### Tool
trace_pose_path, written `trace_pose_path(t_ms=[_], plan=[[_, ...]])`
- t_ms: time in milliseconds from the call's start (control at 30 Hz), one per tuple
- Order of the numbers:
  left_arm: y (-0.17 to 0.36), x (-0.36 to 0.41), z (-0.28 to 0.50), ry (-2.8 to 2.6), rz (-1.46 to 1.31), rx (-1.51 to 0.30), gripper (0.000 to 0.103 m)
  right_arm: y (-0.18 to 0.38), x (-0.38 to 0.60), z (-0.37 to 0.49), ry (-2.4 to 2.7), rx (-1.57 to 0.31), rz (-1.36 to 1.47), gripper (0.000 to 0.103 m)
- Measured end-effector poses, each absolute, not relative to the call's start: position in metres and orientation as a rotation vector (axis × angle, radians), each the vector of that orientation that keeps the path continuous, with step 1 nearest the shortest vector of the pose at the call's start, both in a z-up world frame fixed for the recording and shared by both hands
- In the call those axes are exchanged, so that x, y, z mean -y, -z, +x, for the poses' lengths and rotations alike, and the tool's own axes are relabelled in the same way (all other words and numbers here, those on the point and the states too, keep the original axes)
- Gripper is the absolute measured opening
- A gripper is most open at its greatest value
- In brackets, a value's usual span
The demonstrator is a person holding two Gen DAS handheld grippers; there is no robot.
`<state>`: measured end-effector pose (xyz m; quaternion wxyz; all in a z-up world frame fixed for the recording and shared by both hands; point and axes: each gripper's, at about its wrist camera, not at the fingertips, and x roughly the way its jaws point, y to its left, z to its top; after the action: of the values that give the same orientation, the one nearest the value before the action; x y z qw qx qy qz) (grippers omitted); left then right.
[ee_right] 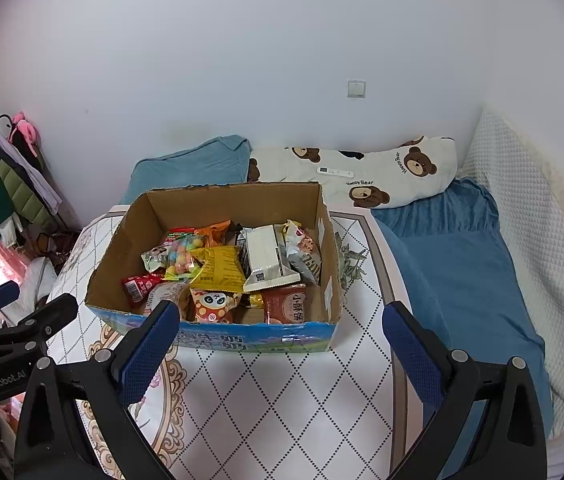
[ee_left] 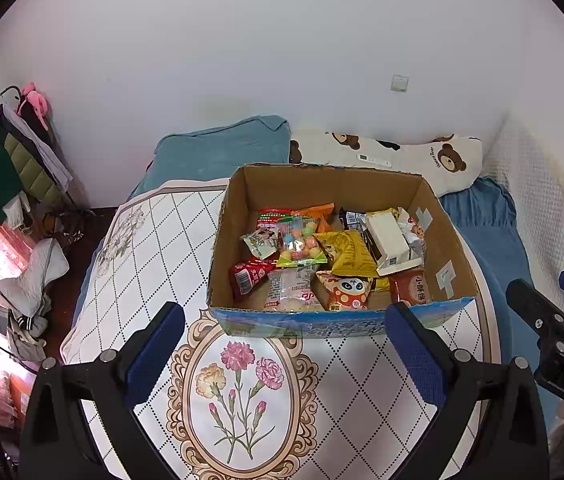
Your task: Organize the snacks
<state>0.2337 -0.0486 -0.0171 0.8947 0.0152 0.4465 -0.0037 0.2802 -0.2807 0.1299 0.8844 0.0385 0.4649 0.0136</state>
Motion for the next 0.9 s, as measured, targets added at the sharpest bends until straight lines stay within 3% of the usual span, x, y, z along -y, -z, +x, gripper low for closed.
trace_pose_path(t_ms=[900], plan=[[0.0169, 0.0455, 0.2278, -0.001, 0.037, -0.920, 0.103, -0.1268, 0.2770, 0.2772, -0.040, -0.973, 0.084, 0.103]])
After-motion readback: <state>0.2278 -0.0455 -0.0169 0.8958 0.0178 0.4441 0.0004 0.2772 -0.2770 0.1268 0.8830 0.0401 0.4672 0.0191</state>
